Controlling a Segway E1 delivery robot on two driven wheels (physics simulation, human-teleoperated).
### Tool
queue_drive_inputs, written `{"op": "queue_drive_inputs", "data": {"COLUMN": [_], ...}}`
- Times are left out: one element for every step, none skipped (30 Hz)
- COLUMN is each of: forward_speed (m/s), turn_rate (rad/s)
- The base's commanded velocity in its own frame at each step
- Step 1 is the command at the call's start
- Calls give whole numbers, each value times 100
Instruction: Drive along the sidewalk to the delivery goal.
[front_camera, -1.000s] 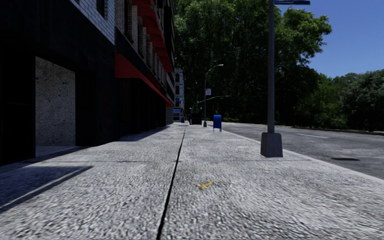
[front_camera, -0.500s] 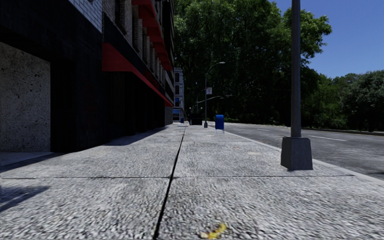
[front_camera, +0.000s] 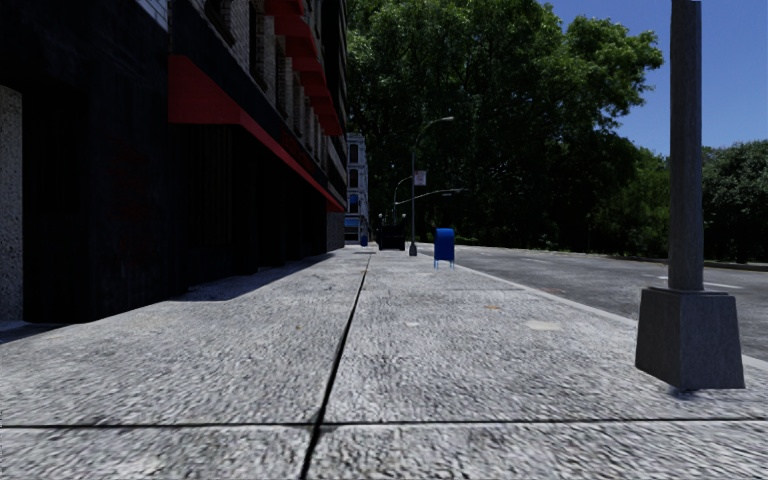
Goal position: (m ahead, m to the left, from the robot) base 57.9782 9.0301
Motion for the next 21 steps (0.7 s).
{"op": "queue_drive_inputs", "data": {"forward_speed": [200,200,200,200,200,200,200,200,200,200,200,200,200,200,200,200,200,200,200,200,200], "turn_rate": [0,0,0,0,0,0,0,0,0,0,0,0,0,0,0,0,0,0,0,0,0]}}
